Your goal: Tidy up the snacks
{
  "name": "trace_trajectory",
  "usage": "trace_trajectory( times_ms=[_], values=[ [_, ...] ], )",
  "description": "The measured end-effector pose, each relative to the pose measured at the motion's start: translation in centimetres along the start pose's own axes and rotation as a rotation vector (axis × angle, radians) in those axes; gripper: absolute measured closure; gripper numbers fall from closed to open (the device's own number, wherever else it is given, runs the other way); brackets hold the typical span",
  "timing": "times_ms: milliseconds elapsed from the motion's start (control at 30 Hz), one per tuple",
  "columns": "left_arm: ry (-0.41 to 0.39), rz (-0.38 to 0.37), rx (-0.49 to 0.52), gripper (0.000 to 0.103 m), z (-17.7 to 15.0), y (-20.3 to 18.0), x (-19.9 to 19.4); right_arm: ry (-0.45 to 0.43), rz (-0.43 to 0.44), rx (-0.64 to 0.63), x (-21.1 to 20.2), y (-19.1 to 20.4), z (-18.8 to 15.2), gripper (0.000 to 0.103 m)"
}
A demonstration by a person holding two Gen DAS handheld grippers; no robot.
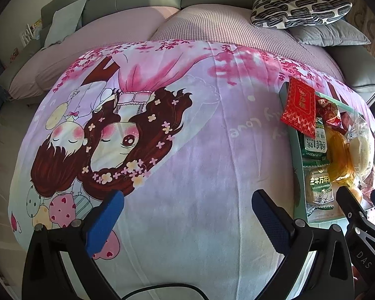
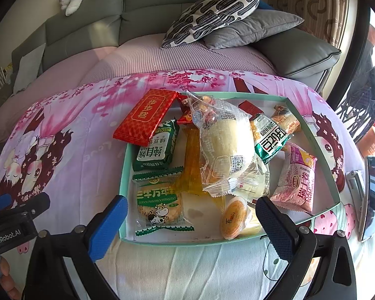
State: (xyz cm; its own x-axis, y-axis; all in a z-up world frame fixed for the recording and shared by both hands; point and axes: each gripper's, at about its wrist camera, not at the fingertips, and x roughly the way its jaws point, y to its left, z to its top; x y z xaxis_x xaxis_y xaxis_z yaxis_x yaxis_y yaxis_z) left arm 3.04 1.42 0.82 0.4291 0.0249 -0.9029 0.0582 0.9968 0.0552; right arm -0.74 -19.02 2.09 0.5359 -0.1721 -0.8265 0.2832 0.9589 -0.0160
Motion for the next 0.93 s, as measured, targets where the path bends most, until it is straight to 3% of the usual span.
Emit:
trace_trajectory(
  times_ms=[667, 933],
  values=[
    [-0.007, -0.007, 0.008, 0.001, 0.06, -0.14, -0.15, 0.006, -0.002, -0.004, 0.15, 0.14, -0.08, 0.000],
    [-0.047, -0.004, 0.006, 0.001, 0.07, -0.12, -0.84, 0.006, -0.002, -0.005, 0.17, 0.17, -0.10, 0.000]
  ],
)
